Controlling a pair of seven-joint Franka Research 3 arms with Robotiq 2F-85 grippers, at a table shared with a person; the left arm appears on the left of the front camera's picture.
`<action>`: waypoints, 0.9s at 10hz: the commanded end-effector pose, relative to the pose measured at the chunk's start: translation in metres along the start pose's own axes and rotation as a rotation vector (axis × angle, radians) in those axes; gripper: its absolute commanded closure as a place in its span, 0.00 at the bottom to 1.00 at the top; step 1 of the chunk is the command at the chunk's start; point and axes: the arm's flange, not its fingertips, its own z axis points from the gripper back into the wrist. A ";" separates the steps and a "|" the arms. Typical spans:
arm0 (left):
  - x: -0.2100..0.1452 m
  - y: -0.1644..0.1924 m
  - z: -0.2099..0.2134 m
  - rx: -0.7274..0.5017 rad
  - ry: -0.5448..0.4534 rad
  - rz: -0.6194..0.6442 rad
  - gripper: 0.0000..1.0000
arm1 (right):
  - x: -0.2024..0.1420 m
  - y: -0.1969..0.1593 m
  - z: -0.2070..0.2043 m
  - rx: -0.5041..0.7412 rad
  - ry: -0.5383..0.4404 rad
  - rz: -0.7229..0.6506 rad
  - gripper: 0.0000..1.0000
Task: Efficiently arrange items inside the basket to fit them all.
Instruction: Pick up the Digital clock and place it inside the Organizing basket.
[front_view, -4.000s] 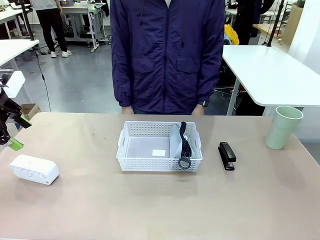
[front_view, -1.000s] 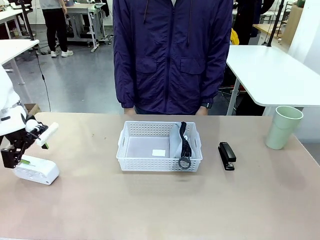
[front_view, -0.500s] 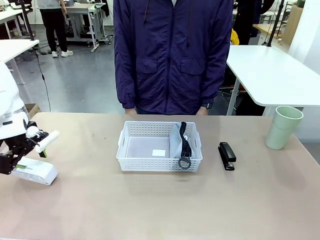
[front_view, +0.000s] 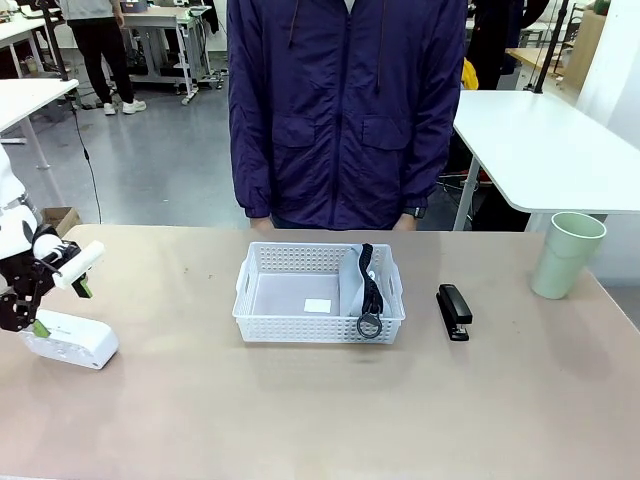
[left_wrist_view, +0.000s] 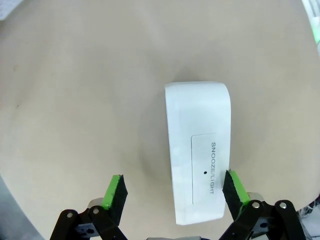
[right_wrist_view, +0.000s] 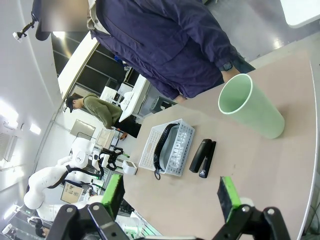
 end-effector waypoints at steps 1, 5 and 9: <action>0.014 -0.039 -0.022 0.005 0.007 -0.009 0.00 | 0.003 0.000 0.001 0.017 -0.017 0.029 0.00; 0.016 -0.090 0.050 0.204 0.076 0.062 0.00 | 0.003 0.000 0.001 0.017 -0.017 0.029 0.00; 0.021 -0.101 0.044 0.081 0.014 -0.035 0.00 | 0.003 0.000 0.001 0.017 -0.017 0.029 0.00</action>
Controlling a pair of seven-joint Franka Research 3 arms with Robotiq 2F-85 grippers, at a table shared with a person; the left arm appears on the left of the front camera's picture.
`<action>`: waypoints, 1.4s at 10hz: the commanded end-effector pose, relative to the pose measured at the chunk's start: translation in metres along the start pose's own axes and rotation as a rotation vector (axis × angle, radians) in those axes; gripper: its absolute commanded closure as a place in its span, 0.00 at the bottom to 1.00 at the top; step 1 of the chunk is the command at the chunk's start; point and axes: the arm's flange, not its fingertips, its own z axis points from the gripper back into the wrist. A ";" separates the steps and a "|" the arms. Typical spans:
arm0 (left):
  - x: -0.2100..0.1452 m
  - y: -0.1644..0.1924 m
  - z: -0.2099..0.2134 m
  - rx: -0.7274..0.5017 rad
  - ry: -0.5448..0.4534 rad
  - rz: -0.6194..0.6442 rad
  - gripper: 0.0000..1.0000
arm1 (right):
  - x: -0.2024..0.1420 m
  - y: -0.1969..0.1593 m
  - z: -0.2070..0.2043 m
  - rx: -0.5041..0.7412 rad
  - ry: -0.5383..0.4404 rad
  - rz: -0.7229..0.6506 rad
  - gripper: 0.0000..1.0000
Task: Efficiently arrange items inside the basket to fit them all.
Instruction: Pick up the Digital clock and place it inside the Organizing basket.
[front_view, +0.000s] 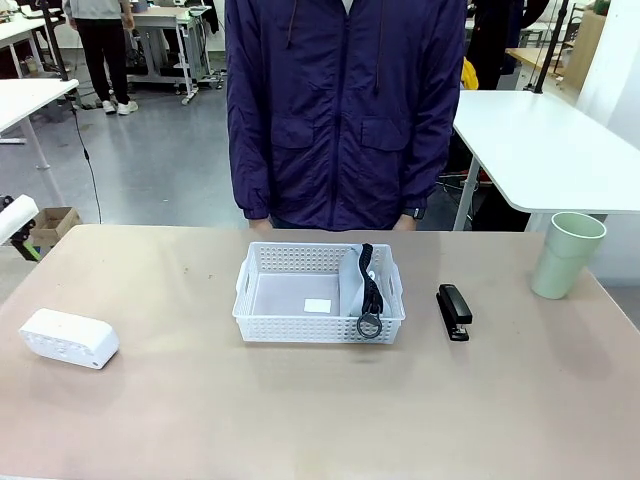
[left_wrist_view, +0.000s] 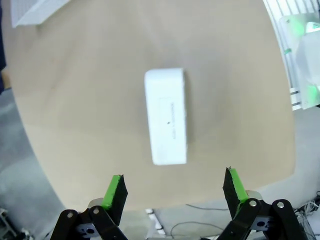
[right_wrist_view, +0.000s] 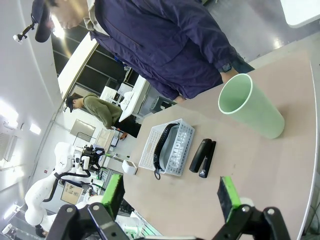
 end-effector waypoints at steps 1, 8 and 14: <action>0.023 -0.045 -0.055 -0.045 -0.005 -0.044 0.00 | 0.003 0.000 0.001 0.017 -0.018 0.029 0.00; 0.040 -0.018 -0.130 -0.227 0.080 -0.061 0.00 | 0.003 0.000 0.001 0.017 -0.018 0.029 0.00; 0.034 -0.005 -0.156 -0.175 0.106 -0.012 0.00 | 0.003 0.000 0.001 0.017 -0.018 0.029 0.00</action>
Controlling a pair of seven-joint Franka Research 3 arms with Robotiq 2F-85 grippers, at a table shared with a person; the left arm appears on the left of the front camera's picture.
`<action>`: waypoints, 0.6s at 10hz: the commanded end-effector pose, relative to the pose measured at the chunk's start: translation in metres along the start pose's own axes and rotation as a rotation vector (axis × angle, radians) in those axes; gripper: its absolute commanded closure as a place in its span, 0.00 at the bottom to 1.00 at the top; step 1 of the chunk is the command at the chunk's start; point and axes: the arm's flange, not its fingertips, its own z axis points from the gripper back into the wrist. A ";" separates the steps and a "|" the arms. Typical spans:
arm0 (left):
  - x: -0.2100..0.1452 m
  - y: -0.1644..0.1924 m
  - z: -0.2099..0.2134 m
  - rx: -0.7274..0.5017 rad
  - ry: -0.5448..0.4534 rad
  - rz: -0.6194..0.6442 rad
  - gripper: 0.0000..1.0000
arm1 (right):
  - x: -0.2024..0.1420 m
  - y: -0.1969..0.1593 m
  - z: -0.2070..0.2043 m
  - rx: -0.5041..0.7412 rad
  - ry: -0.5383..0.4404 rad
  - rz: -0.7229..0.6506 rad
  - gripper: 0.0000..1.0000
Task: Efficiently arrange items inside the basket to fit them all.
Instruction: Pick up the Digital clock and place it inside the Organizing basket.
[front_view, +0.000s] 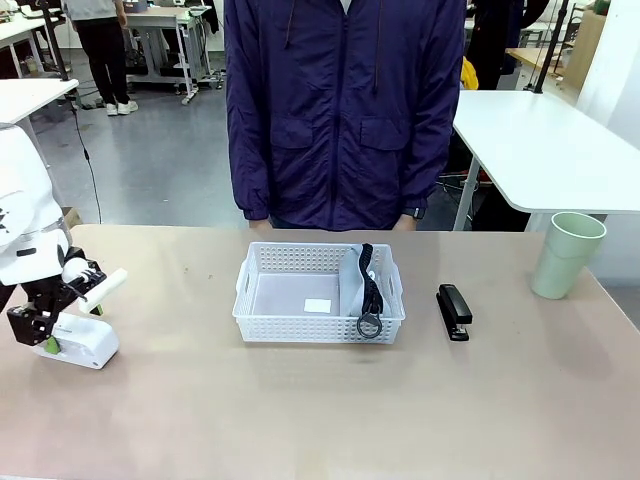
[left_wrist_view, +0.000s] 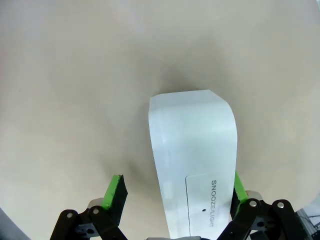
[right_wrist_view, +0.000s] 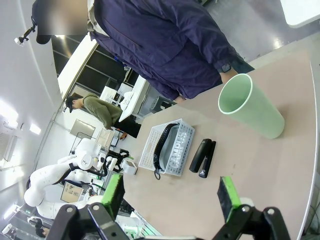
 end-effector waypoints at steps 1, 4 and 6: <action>0.017 -0.051 -0.026 -0.011 0.022 0.021 0.00 | 0.003 0.000 0.001 0.017 -0.018 0.029 0.00; 0.017 -0.050 -0.028 -0.023 0.023 0.018 0.00 | 0.003 0.000 0.001 0.017 -0.018 0.029 0.00; 0.017 -0.049 -0.029 -0.030 0.019 0.015 0.00 | 0.003 0.000 0.001 0.017 -0.018 0.029 0.00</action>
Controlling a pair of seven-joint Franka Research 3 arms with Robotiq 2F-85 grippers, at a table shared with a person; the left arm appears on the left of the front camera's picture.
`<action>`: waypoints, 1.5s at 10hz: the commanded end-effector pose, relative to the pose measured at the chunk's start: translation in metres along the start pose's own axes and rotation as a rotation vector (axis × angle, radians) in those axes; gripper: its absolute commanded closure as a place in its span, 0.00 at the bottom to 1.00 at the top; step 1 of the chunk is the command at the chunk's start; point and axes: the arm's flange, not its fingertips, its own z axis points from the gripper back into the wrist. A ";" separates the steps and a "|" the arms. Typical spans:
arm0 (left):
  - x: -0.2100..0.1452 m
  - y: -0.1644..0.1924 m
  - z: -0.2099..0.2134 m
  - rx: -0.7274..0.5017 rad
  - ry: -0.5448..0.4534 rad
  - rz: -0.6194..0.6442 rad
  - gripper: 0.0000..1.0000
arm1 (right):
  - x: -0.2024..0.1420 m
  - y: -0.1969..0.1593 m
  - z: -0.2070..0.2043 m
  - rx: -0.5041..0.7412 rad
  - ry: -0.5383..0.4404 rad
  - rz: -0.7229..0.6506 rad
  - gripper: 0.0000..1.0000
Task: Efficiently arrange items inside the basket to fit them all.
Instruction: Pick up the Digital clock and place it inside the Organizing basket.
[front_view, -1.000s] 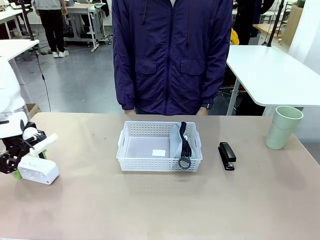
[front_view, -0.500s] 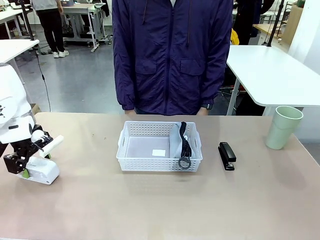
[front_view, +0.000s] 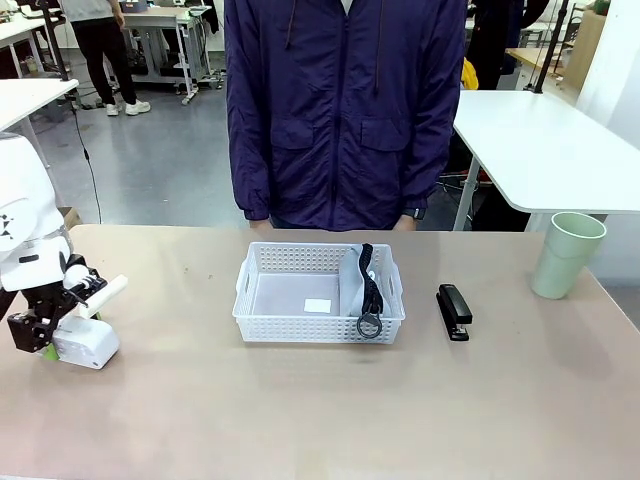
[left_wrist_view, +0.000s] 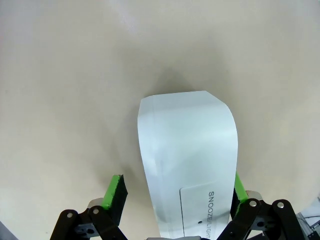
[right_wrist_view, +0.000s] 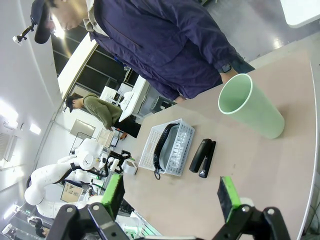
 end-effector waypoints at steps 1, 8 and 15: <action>0.018 -0.049 -0.019 0.017 0.018 -0.008 0.23 | 0.003 0.000 0.001 0.017 -0.018 0.028 0.00; 0.017 -0.050 -0.015 0.003 0.013 0.027 1.00 | 0.003 0.000 0.001 0.017 -0.018 0.028 0.00; -0.017 -0.065 0.152 0.207 -0.204 0.384 1.00 | 0.003 0.000 0.001 0.017 -0.018 0.028 0.00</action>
